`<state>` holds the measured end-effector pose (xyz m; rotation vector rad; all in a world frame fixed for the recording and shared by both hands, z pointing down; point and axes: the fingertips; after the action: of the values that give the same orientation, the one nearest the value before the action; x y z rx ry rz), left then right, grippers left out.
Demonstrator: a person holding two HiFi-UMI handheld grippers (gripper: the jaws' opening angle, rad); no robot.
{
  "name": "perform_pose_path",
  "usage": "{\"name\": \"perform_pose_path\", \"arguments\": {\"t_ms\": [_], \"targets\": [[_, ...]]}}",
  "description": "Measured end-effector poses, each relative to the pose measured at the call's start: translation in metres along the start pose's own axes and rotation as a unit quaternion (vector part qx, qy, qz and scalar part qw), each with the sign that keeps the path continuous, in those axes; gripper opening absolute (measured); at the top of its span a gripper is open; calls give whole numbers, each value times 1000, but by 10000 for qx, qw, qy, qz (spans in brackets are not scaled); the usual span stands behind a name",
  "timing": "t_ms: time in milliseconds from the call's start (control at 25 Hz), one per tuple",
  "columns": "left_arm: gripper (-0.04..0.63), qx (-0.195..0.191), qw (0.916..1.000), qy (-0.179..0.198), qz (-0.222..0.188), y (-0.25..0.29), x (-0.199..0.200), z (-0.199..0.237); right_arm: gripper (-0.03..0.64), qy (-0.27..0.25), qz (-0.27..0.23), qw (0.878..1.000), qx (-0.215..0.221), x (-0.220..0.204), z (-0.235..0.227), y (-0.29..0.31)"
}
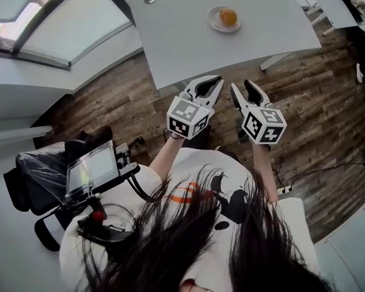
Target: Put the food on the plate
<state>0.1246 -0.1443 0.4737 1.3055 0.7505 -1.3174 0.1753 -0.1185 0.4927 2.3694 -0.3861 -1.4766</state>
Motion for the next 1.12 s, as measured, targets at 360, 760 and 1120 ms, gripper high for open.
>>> {"name": "perform_pose_path", "arguments": {"t_ms": [360,760,1120], "targets": [[6,476,9986,-111,-215,-30,-7,-52,212,-188,187,9992,315,-21,3,-53],[6,1006,9942,-173,-327,-89,-31,-105,212,-347,372,9955,797,-57,30,-105],[6,622,9975,58,-318,-125,-25,-107,212,-271,116,9980,560,-68,66,-118]]}}
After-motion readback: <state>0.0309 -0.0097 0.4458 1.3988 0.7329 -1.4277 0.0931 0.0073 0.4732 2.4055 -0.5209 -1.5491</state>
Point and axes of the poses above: the fingertips, and each gripper's own axes: y forward along the fingers, z to its left, x out of its top, and after that the axes turned 3 degrees about y, right-handed
